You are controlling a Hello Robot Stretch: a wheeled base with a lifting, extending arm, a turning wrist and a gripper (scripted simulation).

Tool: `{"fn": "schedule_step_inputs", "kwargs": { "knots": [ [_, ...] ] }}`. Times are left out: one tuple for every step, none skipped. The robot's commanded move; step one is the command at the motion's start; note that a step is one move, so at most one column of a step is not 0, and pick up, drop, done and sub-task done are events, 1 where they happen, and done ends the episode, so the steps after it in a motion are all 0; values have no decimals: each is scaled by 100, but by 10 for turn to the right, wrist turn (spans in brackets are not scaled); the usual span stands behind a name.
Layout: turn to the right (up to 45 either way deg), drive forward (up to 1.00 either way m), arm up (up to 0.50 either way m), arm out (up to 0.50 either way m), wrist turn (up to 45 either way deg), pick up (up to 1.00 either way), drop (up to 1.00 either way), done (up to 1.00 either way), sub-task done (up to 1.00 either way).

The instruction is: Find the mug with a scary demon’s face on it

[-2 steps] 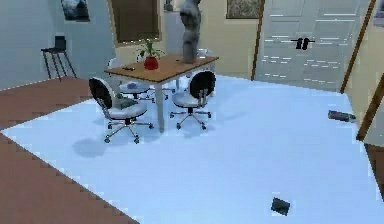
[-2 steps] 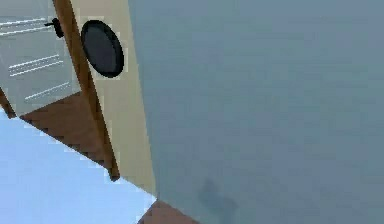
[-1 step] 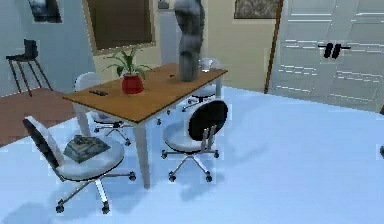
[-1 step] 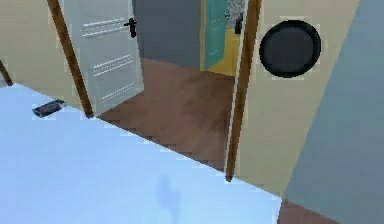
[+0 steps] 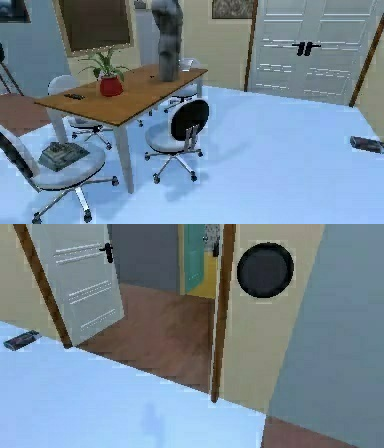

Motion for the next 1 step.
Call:
{"fn": "schedule_step_inputs", "kwargs": {
  "knots": [
    [0,30,0,0,0,0,0,0,0]
  ]
}}
